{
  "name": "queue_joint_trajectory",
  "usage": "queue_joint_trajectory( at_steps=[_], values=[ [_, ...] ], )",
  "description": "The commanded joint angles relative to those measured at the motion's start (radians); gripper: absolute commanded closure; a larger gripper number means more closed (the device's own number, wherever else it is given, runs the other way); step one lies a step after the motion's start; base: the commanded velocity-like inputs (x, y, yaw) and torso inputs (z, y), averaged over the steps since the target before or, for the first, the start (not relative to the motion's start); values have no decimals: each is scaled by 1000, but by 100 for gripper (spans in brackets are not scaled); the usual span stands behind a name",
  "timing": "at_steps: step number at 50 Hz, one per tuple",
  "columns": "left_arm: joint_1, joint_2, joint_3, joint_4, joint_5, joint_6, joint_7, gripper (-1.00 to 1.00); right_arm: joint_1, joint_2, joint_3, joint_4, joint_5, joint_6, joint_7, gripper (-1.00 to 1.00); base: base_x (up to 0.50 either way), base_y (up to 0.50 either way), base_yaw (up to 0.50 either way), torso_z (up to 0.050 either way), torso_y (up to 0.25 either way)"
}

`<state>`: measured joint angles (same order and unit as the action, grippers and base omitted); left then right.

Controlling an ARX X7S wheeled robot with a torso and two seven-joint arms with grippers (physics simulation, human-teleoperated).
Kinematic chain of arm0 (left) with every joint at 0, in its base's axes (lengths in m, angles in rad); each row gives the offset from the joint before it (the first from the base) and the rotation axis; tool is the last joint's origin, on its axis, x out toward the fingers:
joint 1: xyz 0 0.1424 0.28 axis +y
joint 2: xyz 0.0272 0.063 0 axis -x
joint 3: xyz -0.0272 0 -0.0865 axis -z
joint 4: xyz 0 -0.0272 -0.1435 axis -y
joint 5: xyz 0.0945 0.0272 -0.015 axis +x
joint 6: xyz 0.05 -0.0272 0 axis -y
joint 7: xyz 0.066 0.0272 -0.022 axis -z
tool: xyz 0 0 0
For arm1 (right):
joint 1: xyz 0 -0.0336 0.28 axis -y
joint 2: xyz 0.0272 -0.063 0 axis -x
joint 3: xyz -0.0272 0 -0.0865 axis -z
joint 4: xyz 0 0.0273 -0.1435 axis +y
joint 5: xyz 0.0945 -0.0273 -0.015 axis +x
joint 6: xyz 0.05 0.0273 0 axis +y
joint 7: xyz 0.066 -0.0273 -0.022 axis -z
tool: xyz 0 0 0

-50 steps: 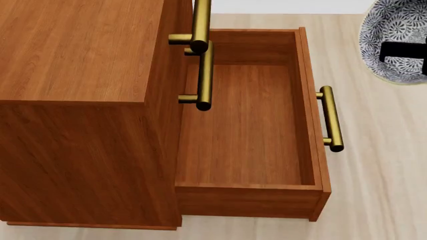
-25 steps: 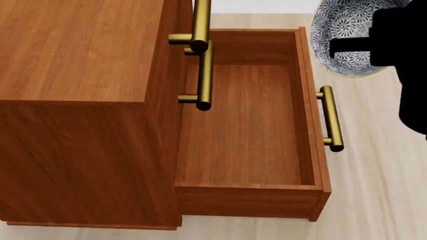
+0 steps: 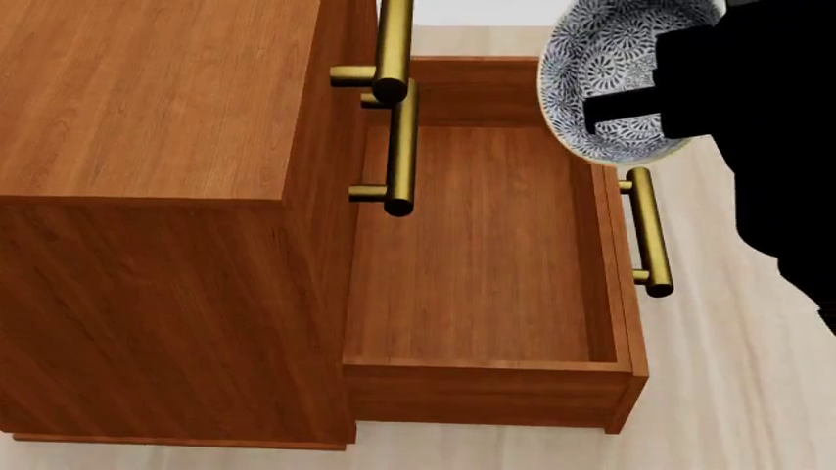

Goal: Put the bowl in the bottom drawer of the cabinet.

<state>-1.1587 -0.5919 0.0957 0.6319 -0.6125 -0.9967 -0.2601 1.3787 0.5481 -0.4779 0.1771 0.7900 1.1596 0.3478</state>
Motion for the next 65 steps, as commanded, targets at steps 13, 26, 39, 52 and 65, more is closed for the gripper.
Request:
queue_joint_trajectory(
  at_steps=[13, 26, 39, 52, 65],
  values=[
    [-2, -5, 2, 1, -7, -3, -5, -100, 1, -48, -76, 56, -38, -58, -80, 100, 0, 0, 0, 0, 2],
    [-3, -4, 9, 0, -6, -2, -9, -100, -8, -79, -99, 103, -53, -94, -101, 100, 0, 0, 0, 0, 0],
    [3, -9, 7, -1, -7, 5, -10, -100, -11, -105, -123, 136, -67, -119, -120, 100, 0, 0, 0, 0, 0],
    [5, -13, 6, -3, -10, 6, -11, -100, -21, -119, -140, 158, -76, -137, -130, 100, 0, 0, 0, 0, 0],
    [7, -15, 9, -4, -11, 8, -13, -100, -41, -130, -152, 170, -78, -155, -142, 100, 0, 0, 0, 0, 1]
  ],
)
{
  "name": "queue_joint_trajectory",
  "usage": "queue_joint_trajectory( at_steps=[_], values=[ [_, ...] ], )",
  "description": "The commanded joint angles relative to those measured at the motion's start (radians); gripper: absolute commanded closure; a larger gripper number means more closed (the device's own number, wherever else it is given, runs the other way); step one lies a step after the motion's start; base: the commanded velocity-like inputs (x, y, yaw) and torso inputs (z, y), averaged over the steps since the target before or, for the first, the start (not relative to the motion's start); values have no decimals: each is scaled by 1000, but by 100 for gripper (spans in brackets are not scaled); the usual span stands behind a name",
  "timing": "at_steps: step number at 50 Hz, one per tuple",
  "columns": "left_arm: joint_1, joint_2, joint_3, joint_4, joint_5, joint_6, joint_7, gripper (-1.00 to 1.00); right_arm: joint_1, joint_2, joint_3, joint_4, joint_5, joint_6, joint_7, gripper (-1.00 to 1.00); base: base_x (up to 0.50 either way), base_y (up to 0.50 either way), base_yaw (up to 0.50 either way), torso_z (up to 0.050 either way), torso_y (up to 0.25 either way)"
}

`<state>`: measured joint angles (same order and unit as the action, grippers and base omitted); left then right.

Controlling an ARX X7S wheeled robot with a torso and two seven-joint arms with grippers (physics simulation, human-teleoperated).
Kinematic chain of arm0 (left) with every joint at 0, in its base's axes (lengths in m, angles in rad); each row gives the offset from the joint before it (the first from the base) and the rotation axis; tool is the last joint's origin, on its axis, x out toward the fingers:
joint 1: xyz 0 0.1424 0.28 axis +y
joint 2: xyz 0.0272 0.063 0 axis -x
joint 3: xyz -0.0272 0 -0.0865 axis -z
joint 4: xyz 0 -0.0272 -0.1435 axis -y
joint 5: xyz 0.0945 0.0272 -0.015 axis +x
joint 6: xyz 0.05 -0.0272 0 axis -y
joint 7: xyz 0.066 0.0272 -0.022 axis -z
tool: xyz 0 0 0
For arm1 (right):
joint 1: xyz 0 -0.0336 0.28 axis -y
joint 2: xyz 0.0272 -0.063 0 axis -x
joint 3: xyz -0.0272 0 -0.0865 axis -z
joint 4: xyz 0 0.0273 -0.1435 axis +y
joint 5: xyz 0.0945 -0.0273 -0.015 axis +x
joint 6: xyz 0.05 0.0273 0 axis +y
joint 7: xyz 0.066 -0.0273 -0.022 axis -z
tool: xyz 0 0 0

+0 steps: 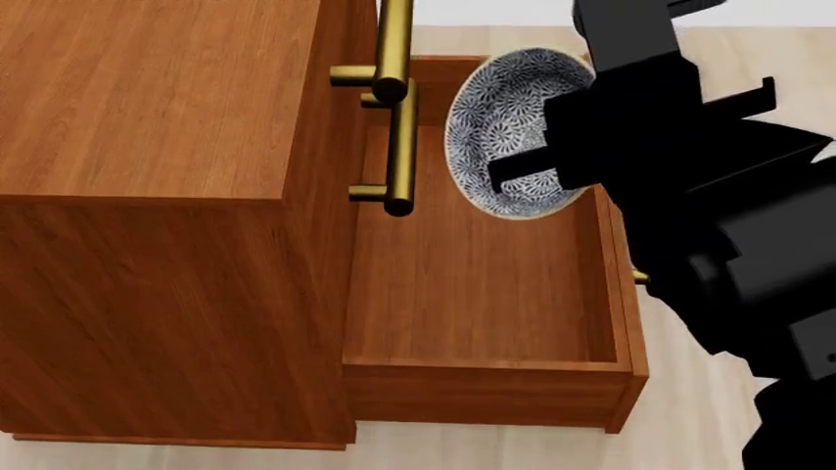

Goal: Put the bowl in the bottom drawer of the cabinet.

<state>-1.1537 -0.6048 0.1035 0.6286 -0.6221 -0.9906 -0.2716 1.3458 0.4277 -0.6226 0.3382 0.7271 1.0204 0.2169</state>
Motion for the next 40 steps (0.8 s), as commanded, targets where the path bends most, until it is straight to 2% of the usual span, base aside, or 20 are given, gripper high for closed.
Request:
queue_joint_trajectory(
  at_steps=[1, 40],
  values=[
    [3, -2, 1, -1, -2, 2, -1, -100, -8, -9, -10, 9, -16, -16, -12, 100, 0, 0, 0, 0, 0],
    [20, -10, 8, -14, 5, 29, -1, -100, -33, -36, -43, 55, -28, -52, -40, 100, 0, 0, 0, 0, 0]
  ],
)
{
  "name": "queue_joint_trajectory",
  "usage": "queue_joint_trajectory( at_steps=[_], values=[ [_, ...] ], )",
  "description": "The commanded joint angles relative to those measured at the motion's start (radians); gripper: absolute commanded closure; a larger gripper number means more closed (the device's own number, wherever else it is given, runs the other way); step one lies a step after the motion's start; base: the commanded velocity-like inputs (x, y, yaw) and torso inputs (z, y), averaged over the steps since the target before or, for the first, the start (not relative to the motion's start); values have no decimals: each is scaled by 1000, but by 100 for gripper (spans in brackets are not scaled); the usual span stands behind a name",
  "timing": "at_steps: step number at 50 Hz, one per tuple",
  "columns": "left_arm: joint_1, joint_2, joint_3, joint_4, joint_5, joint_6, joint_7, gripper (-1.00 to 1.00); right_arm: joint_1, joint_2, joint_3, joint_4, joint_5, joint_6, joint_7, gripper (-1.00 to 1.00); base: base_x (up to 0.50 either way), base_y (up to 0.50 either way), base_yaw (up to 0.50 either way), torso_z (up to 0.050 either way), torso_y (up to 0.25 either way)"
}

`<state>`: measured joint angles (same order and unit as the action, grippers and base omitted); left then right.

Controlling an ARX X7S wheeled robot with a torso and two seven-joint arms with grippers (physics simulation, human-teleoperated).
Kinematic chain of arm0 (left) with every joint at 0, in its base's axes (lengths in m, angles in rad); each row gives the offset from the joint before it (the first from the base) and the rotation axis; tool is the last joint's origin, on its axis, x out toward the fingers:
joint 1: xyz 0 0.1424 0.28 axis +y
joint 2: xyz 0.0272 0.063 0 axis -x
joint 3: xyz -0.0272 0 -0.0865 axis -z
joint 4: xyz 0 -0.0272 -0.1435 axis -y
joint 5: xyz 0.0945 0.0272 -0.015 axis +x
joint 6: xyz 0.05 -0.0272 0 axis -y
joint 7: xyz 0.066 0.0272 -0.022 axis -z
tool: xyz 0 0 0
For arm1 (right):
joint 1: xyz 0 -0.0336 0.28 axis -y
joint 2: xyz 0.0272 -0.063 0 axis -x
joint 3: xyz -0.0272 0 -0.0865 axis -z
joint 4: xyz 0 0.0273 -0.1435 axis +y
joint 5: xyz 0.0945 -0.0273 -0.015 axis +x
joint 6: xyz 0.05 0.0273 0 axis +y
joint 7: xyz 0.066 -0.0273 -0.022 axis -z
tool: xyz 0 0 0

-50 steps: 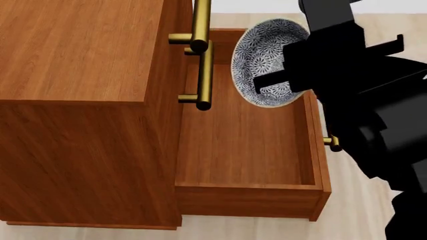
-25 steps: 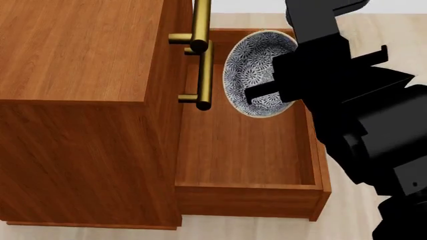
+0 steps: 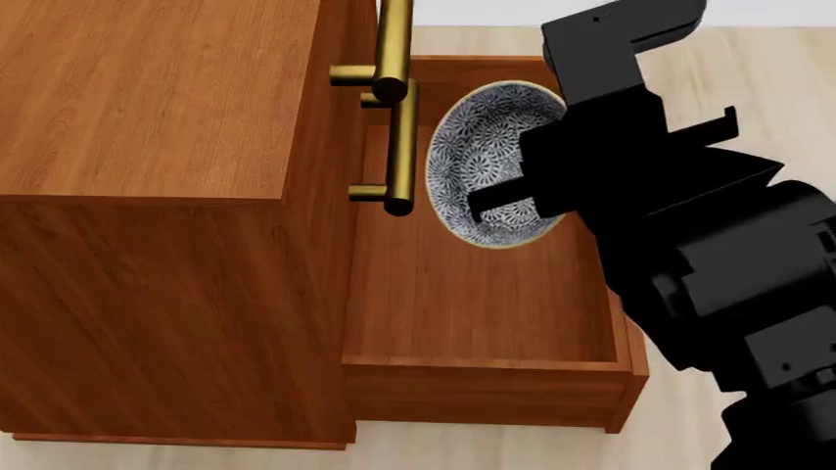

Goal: Put the bowl in the bottom drawer of the cabinet.

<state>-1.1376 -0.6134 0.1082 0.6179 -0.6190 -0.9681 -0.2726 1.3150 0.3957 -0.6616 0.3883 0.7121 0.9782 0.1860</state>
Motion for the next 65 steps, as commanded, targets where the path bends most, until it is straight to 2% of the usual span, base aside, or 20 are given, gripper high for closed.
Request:
queue_joint_trajectory(
  at_steps=[1, 65],
  values=[
    [3, -1, 2, -2, 0, 5, -1, -100, -3, -4, -6, 6, -15, -10, -9, 100, 0, 0, 0, 0, 0],
    [13, -12, 8, -3, -7, 12, -11, -100, -26, -48, -71, 105, -34, -63, -87, 100, 0, 0, 0, 0, 0]
  ],
)
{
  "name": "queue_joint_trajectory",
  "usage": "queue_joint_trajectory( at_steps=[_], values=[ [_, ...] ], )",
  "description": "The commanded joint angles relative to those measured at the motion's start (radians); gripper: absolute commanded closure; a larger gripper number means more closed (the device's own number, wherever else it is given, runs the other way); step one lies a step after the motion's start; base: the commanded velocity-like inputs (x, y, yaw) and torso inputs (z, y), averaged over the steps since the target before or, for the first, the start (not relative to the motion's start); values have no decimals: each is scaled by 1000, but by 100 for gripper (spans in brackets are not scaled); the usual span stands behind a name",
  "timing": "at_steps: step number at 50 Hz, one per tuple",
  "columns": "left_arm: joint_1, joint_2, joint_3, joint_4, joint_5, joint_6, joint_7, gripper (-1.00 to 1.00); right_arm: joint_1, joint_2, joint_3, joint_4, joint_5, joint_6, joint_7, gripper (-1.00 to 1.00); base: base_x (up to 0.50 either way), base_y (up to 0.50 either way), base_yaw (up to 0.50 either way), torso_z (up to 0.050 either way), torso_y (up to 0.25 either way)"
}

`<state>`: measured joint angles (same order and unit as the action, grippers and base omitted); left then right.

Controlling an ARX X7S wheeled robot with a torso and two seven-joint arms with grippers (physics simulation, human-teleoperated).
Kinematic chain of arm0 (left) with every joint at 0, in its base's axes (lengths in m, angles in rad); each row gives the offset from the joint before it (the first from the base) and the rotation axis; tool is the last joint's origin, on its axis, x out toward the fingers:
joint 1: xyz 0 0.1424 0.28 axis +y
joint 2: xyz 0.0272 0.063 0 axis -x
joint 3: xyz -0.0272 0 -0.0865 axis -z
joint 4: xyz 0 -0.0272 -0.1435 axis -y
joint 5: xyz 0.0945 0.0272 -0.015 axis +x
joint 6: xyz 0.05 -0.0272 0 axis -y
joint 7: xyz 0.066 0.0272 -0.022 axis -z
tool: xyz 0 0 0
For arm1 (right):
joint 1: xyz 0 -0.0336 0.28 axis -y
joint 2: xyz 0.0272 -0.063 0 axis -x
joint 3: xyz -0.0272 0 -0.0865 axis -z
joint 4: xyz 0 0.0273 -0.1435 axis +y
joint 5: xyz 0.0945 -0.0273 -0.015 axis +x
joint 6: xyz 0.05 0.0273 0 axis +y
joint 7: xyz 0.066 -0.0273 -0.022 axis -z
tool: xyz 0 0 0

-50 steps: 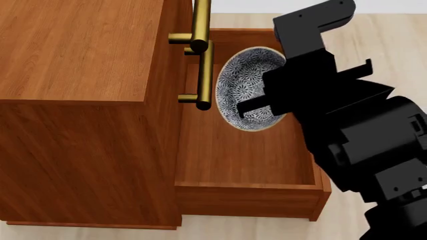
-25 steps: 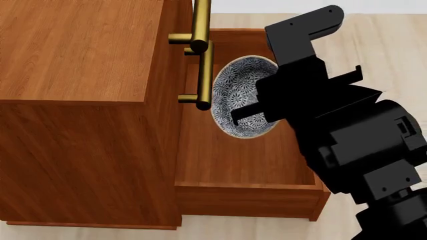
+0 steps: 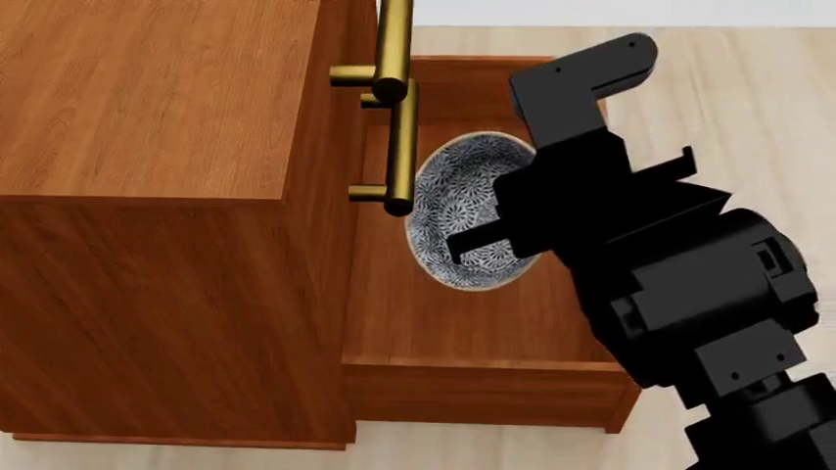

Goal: Put the bowl in the bottom drawer of the cabinet.

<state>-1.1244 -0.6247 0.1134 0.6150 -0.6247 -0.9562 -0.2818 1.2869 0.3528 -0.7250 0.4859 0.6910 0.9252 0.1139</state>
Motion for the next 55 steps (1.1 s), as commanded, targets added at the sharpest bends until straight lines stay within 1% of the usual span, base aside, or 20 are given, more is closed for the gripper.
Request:
queue_joint_trajectory(
  at_steps=[1, 35, 55],
  values=[
    [0, -1, 2, 0, -1, 0, -2, -100, 2, -5, -8, 9, -14, -11, -15, 100, 0, 0, 0, 0, 0],
    [17, -7, 11, -14, 8, 27, 1, -100, -7, -35, -40, 82, -36, -53, -46, 100, 0, 0, 0, 0, 0],
    [21, -11, 15, -19, 9, 35, 2, -100, -2, -66, -60, 173, -60, -102, -76, 100, 0, 0, 0, 0, 0]
  ],
)
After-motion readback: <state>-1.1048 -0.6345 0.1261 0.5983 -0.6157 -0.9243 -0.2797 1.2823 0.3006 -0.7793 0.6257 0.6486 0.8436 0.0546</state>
